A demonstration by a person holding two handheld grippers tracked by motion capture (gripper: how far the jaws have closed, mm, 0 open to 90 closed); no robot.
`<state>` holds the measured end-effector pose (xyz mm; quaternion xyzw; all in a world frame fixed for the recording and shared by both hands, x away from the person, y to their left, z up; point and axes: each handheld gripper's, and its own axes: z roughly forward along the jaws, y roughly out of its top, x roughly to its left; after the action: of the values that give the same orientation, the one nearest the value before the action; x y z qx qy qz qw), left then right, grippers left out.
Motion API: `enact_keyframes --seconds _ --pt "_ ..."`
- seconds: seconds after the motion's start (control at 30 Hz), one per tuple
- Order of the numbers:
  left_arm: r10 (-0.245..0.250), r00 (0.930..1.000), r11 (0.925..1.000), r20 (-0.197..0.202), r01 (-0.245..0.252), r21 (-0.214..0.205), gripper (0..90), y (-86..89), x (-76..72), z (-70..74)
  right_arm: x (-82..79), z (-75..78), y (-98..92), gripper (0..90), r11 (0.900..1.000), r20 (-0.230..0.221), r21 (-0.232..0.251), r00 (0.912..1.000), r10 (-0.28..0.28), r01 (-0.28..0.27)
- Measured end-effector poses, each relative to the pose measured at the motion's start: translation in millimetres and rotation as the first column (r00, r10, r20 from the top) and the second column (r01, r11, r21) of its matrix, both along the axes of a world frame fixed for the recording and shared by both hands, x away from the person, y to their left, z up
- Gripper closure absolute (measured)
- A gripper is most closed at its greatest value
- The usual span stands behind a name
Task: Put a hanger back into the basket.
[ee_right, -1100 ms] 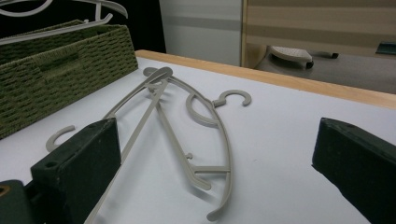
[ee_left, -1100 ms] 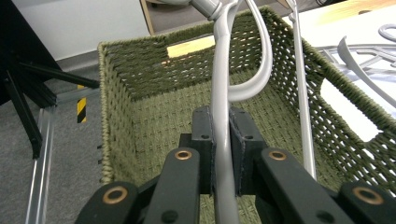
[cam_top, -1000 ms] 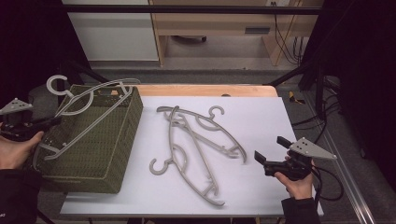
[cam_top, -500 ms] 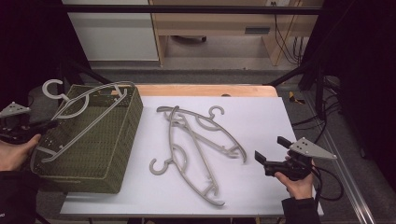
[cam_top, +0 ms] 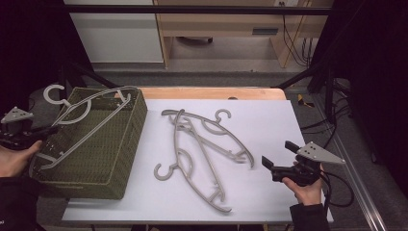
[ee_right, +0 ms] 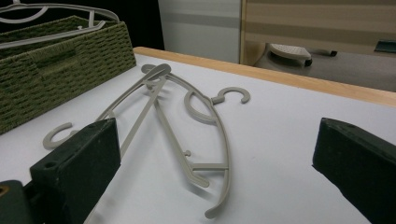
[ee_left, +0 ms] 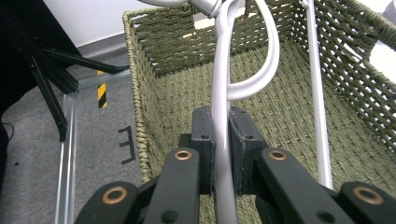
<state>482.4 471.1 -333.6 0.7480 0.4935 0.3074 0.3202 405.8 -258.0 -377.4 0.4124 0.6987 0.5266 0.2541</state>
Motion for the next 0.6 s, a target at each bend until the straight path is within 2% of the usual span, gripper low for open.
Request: enact_keyframes --seconds 0.23,0.33,0.37,0.4,0.43,0.47,0.5,0.53,0.6 --pt "0.003 0.9999 0.9996 -0.01 -0.002 0.028 81.4 2.8 1.6 -2.2 -0.1 0.2 -0.2 1.1 1.0 0.001 0.0 1.0 0.0 0.0" --pt "-0.001 0.9999 0.9992 -0.011 0.002 0.04 81.4 -0.2 3.3 -7.9 -0.1 0.3 -0.1 1.1 1.0 0.001 0.0 1.0 -0.001 0.001" --pt "-0.012 0.9996 0.9979 -0.024 0.014 0.064 81.3 -3.7 5.5 -12.2 -0.1 0.3 0.3 1.1 1.0 0.002 -0.001 1.0 0.001 -0.001" --pt "-0.012 0.9996 0.9979 -0.024 0.014 0.064 81.1 -3.7 5.5 -12.2 -0.1 0.3 0.3 1.1 1.0 0.002 -0.001 1.0 0.001 -0.001" --pt "-0.011 0.9991 0.9948 -0.042 0.015 0.101 81.1 -8.7 8.3 -16.5 -0.1 0.5 0.9 1.1 1.0 0.003 -0.002 1.0 0.003 -0.003" --pt "-0.011 0.9991 0.9948 -0.042 0.015 0.101 81.0 -8.7 8.3 -16.5 0.0 0.6 1.0 1.1 1.0 0.004 -0.001 1.0 0.004 -0.004" --pt "-0.01 0.9985 0.9919 -0.054 0.017 0.126 81.0 -11.3 10.1 -18.0 0.0 0.6 1.0 1.1 1.0 0.004 -0.001 1.0 0.004 -0.004" --pt "-0.003 0.9973 0.9914 -0.074 0.013 0.13 81.2 -17.0 13.3 -21.9 0.0 0.7 0.9 1.1 1.0 0.003 -0.003 1.0 0.003 -0.003" --pt "-0.003 0.9972 0.9895 -0.074 0.013 0.144 81.2 -19.7 14.9 -24.5 -0.2 0.7 0.8 1.1 1.0 0.004 -0.001 1.0 0.003 -0.003"
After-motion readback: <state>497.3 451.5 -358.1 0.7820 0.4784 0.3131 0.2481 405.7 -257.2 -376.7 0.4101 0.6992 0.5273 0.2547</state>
